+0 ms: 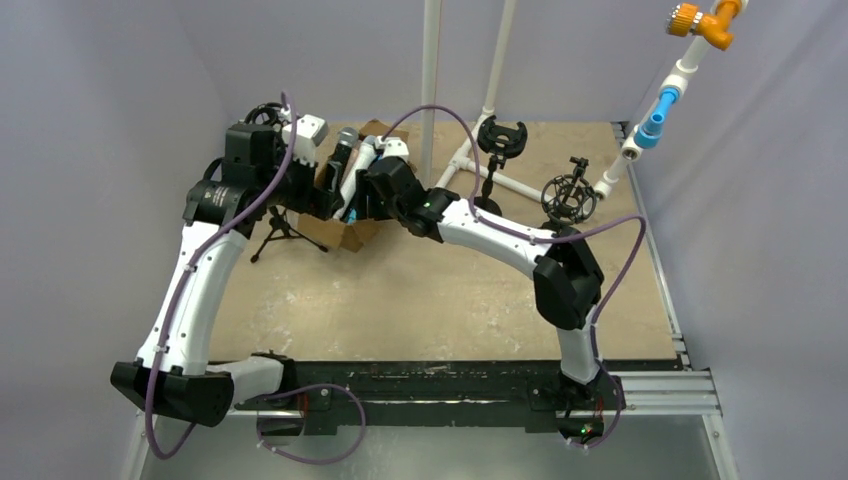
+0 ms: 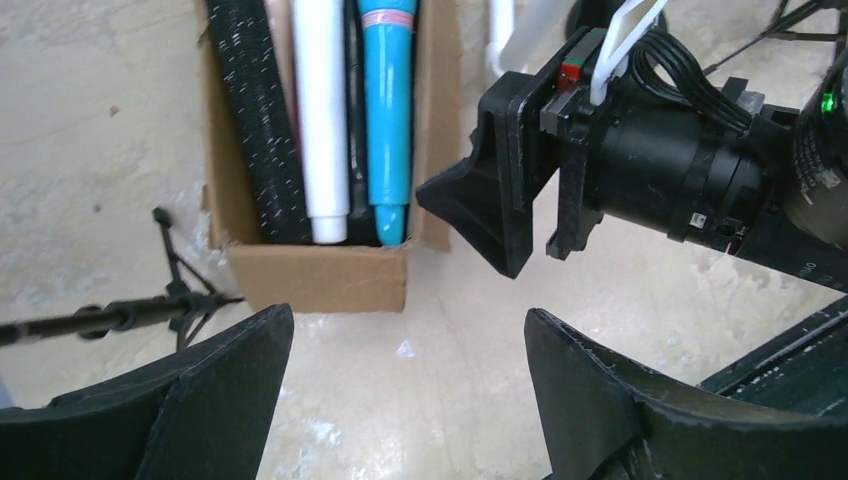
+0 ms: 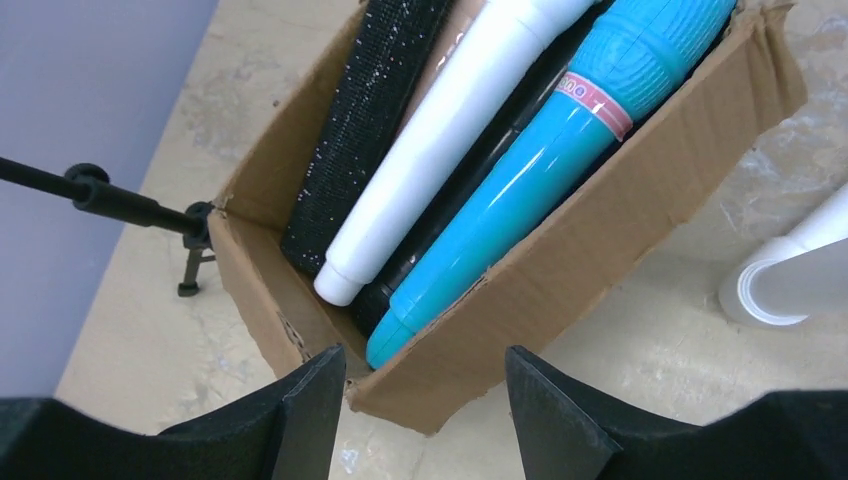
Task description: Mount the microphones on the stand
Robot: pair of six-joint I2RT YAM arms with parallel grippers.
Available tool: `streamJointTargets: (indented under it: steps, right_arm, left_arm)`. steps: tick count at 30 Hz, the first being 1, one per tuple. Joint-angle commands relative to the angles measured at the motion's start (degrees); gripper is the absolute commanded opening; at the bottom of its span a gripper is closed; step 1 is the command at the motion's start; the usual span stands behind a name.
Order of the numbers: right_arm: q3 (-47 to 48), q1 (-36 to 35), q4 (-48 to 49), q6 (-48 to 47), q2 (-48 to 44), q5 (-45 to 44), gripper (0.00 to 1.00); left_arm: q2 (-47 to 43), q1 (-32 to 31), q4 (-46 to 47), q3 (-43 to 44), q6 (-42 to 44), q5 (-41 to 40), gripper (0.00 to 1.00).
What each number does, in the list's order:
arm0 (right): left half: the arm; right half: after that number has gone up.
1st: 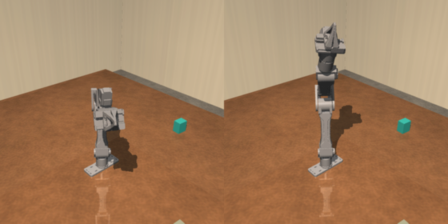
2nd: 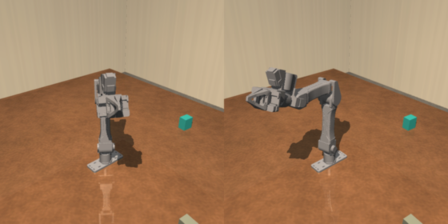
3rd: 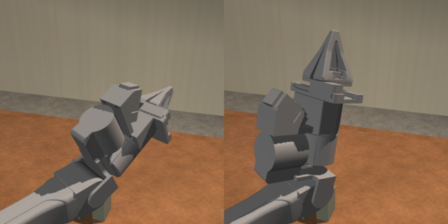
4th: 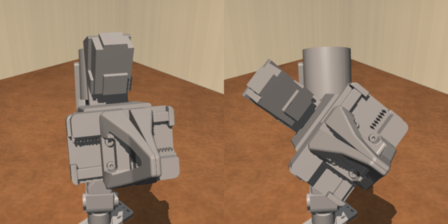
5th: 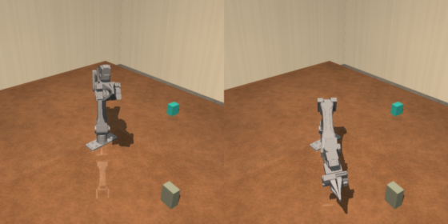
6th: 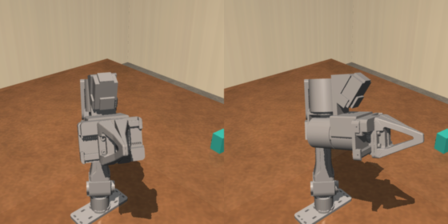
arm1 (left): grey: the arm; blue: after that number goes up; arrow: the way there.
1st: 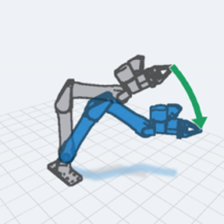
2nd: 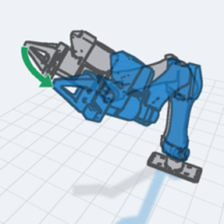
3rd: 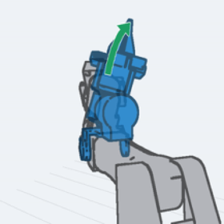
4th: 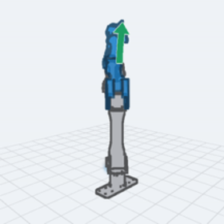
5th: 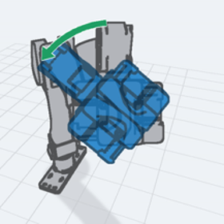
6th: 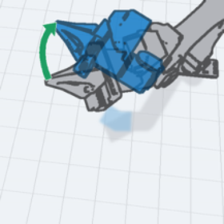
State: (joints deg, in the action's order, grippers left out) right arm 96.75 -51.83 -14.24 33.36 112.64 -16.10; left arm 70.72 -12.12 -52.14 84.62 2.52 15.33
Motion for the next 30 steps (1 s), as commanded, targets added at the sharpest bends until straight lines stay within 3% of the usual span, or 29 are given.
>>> streamJointTargets:
  steps: [1, 9, 14, 16, 18, 20, 25, 30]
  right_arm:
    - [6.7, -1.2, -2.8, 2.5, 3.2, -3.7, 0.63]
    - [9.4, -2.0, -6.4, 1.5, 7.7, -6.6, 0.58]
    - [11.1, -2.3, -8.5, 0.9, 10.3, -6.9, 0.5]
    - [10.9, -2.3, -8.1, 0.0, 10.3, -7.9, 0.37]
    - [10.9, -2.3, -8.5, -0.7, 10.0, -9.0, 0.15]
    - [10.4, -2.2, -9.0, -1.5, 9.0, -9.4, 0.01]
    - [5.1, -2.2, -7.3, -7.0, 3.1, -10.8, 0.0]
    - [0.4, -2.0, -9.6, -11.7, -2.7, -5.3, 0.0]
  left_arm:
    - [-2.3, 3.2, -2.9, -1.5, 2.7, -0.1, 0.86]
    - [-5.6, 3.3, -3.5, -3.0, 5.3, -0.7, 0.86]
    - [-6.2, 3.4, -2.1, -4.7, 6.0, -2.8, 0.86]
    - [-6.0, 3.4, -1.7, -5.4, 6.4, -3.2, 0.86]
    - [-5.8, 3.5, -1.3, -6.1, 7.0, -3.9, 0.86]
    - [-5.5, 3.7, -0.9, -6.7, 7.5, -5.1, 0.86]
    - [-5.5, 4.0, 0.1, -8.1, 8.6, -6.3, 0.86]
    - [-5.2, 4.0, 1.7, -9.4, 9.1, -7.0, 0.85]
